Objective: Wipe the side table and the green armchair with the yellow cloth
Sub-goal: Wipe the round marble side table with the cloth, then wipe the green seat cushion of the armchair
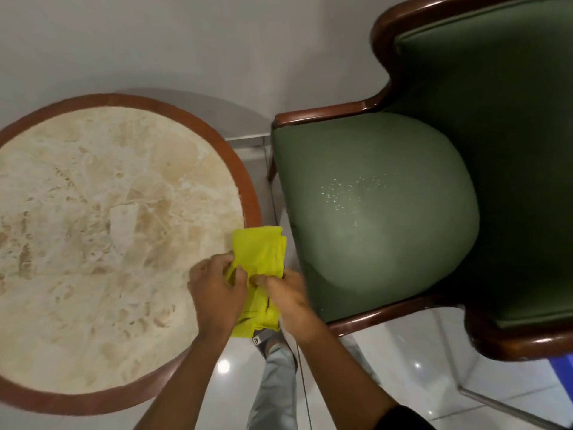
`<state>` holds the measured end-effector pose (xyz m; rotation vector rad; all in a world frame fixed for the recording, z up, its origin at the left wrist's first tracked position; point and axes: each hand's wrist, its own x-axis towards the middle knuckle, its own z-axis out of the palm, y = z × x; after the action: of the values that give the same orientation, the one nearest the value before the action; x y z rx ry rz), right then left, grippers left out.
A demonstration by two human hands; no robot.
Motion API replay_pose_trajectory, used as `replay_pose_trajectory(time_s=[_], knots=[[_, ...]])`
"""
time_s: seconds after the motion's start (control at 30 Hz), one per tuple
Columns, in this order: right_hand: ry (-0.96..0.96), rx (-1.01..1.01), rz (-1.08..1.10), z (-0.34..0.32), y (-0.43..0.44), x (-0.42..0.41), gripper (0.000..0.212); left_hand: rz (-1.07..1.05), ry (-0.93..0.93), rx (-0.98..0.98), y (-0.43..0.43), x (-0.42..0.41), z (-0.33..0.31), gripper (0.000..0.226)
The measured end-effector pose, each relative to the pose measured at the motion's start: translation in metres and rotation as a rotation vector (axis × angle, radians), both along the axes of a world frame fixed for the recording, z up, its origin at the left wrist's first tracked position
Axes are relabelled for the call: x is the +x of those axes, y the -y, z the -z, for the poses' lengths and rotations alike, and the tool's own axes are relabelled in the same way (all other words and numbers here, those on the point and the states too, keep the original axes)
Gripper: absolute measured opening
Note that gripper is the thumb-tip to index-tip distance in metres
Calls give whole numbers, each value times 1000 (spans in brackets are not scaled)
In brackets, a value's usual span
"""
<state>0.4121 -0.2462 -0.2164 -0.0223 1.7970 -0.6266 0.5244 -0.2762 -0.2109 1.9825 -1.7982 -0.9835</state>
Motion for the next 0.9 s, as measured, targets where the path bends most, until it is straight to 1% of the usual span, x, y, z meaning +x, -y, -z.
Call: replay_pose_trajectory(time_s=[0.03, 0.07, 0.13, 0.17, 0.23, 0.3, 0.37, 0.4, 0.43, 0.5, 0.53, 0.57, 0.6, 0.63, 0.67, 0.77, 0.83, 0.9], knots=[[23, -27, 7, -4, -7, -10, 22, 27, -63, 24, -3, -13, -4, 24], [10, -43, -3, -9, -12, -20, 30, 31, -119, 50, -5, -26, -6, 24], [-82, -83, -44, -20, -20, -44, 44, -18, -252, 89, -6, -55, -10, 29], [-138, -110, -65, -24, -23, -56, 46, -44, -324, 93, -6, -69, -10, 35], [-269, -176, -108, -29, -27, -85, 38, -54, -419, 66, -8, -97, -6, 43], [-402, -242, -153, -31, -29, -116, 29, -36, -440, -1, -13, -124, -2, 36], [-478, -327, -215, -31, -21, -141, 26, -39, -385, -92, -15, -143, 7, 28], [-527, -341, -263, -27, -17, -153, 30, -61, -350, -112, -14, -151, 12, 28], [-615, -313, -308, -21, -14, -162, 36, -83, -311, -93, -12, -156, 18, 29], [-876, -123, -303, -9, -18, -178, 46, -69, -220, 42, -12, -154, 32, 30], [-954, -9, -255, 2, -27, -198, 50, -49, -165, 102, -13, -168, 39, 35], [-982, 99, -219, 13, -37, -216, 54, -36, -121, 135, -14, -182, 46, 44], [-1001, 171, -203, 19, -47, -215, 58, -25, -96, 132, -11, -181, 47, 53], [-1007, 199, -198, 25, -53, -212, 61, -13, -82, 101, -6, -180, 48, 60], [-1021, 199, -218, 31, -55, -207, 63, 4, -78, 75, 0, -181, 50, 66], [-1062, 211, -265, 59, -65, -198, 66, 48, -95, 108, 6, -196, 70, 75], [-1107, 189, -277, 69, -79, -194, 66, 96, -36, 70, -1, -199, 72, 83], [-1155, 168, -279, 75, -86, -191, 65, 130, 21, -1, -2, -204, 75, 82]])
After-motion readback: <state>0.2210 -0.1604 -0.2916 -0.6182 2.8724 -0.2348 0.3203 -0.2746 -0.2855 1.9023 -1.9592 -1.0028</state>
